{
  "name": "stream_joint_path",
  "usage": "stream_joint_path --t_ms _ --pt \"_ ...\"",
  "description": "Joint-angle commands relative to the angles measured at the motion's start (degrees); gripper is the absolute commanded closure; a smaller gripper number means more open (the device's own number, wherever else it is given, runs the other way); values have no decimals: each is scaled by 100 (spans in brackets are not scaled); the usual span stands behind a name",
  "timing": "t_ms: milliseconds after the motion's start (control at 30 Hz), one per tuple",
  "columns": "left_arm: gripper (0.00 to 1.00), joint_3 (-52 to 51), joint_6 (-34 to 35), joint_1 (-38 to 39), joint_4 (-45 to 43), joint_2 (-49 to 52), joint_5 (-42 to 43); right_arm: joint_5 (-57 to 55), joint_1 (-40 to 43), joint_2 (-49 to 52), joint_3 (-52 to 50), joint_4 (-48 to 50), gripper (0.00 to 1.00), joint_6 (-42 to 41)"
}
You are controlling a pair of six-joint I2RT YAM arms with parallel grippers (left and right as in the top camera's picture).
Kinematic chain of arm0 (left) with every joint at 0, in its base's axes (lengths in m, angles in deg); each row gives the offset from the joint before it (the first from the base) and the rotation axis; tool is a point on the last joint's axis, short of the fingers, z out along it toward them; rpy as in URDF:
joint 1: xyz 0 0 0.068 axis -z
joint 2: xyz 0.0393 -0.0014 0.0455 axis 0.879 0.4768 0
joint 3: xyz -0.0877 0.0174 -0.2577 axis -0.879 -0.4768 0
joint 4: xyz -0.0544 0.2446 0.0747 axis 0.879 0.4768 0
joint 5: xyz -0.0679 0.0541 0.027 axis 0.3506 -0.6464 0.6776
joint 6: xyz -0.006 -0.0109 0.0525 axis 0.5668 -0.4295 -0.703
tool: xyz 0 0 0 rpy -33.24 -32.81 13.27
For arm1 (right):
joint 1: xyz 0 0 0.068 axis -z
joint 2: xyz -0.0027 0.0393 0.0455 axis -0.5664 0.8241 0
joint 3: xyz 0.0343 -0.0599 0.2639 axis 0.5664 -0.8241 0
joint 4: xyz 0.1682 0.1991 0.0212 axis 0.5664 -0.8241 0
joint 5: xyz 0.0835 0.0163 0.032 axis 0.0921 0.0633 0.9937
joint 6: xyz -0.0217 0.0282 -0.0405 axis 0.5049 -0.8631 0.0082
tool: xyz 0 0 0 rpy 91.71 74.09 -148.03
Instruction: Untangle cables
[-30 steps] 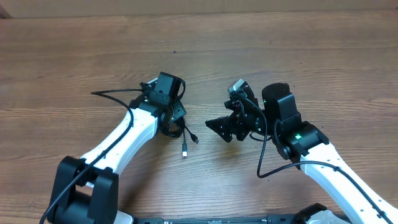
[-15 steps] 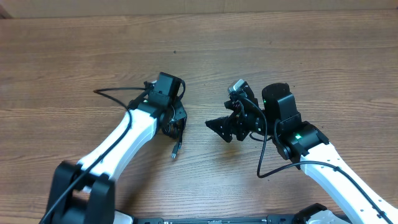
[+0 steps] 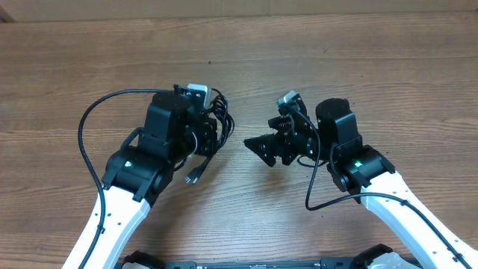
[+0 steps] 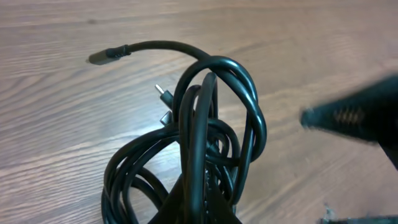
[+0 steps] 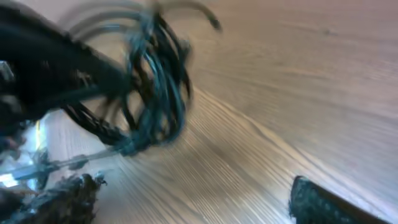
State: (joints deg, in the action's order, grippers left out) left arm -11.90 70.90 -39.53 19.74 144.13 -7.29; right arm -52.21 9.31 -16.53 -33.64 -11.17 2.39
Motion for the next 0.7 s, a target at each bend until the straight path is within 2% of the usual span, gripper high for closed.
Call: stream_joint_path --t_ms 0,67,200,267,367,667 --pt "96 129 -789 -22 76 -35 752 769 13 -9 109 525 0 -1484" --pt "96 129 -866 -22 72 -37 916 942 13 -9 109 769 0 -1794" --pt "96 129 -859 -22 72 -37 938 957 13 -9 109 859 2 -1843" --pt "96 129 -796 -22 72 -37 938 946 13 -9 109 863 16 -1843" --pt "96 129 -588 -17 74 -37 940 839 11 -9 109 861 30 -1843" --pt "96 129 -380 273 63 -37 960 413 11 -9 109 859 37 -1843"
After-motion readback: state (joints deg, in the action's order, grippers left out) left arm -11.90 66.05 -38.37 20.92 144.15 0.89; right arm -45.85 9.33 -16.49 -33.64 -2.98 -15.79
